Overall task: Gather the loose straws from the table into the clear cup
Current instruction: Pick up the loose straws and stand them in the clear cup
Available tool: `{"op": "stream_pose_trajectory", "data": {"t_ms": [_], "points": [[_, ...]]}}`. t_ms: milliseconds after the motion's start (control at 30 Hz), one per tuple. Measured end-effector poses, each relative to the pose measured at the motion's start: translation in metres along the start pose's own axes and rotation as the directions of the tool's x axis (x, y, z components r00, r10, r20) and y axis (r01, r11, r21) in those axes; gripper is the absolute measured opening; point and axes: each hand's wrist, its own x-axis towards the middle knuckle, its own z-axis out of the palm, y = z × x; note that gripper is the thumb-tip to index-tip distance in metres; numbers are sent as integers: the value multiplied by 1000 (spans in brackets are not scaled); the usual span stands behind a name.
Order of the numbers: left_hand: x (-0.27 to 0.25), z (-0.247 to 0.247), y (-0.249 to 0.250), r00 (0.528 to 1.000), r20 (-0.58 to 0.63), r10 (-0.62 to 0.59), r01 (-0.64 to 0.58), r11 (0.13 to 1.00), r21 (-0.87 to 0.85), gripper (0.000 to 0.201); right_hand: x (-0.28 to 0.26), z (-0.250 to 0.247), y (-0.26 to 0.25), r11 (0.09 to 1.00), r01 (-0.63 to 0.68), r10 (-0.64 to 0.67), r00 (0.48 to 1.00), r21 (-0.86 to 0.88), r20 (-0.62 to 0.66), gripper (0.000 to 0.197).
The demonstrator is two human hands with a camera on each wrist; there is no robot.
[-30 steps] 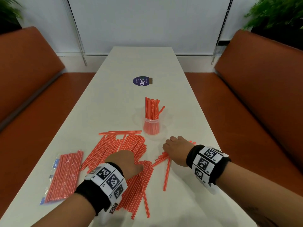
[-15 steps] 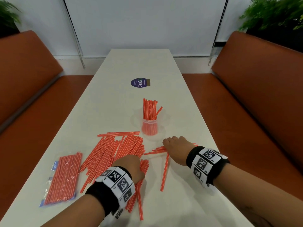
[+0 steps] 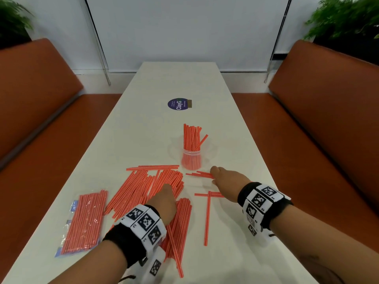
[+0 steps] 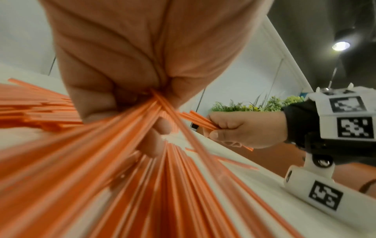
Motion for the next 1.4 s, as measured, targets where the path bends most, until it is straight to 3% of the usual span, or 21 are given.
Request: {"op": "stream_pose_trajectory", "data": {"t_ms": [133,267,367,600,700,767,833,900,967,1067,1133,1233,1300,1400], "points": [[1,-3,-3,998,-55,15,-20,995,-97,9,0,-3,-1,995,-8,9,1000,97,-6,28],[0,-4,-1,990,-131,55,-80,978,-191,24,-7,-6,-7,983,108,-107,994,152,-17,19],[3,-6,-3,991,-123,50,-84,956,-282,16,-10,-8,-15,970,175,-180,983,166,15,19],[5,-21,-4,969,-248,-2,-123,864,-488,21,-6,-8,-18,963,69,-60,997,262,-43,18],[3,-34,-3,942,-334,-14,-206,762,-614,20,-9,-8,-18,961,72,-71,997,268,-14,16],[-2,-42,-1,912,-407,-47,-282,648,-708,18,-13,-10,-23,941,69,-67,998,331,-19,19],[-7,-48,4,909,-405,-101,-329,423,-844,18,-17,-18,-32,873,50,-24,998,485,-61,20],[-9,-49,9,924,-356,-138,-324,210,-922,17,-21,-33,-45,735,46,12,997,677,-81,12],[-10,-47,15,941,-310,-139,-300,88,-950,19,-21,-48,-59,649,96,-19,994,754,-110,19],[-10,-43,27,959,-283,6,-282,85,-956,33,-17,-58,-85,700,260,-162,965,665,-207,27],[-10,-41,33,963,-262,69,-265,45,-963,31,-15,-53,-98,778,313,-236,949,544,-209,31],[-2,-42,28,979,-190,-72,-195,-66,-979,19,-16,-43,-106,871,332,-274,940,361,-203,44],[4,-42,23,978,-168,-126,-181,-104,-978,21,-18,-36,-107,872,351,-287,931,342,-225,51],[9,-41,17,970,-128,-208,-177,-237,-955,27,-20,-30,-107,833,381,-282,916,401,-285,60]]}}
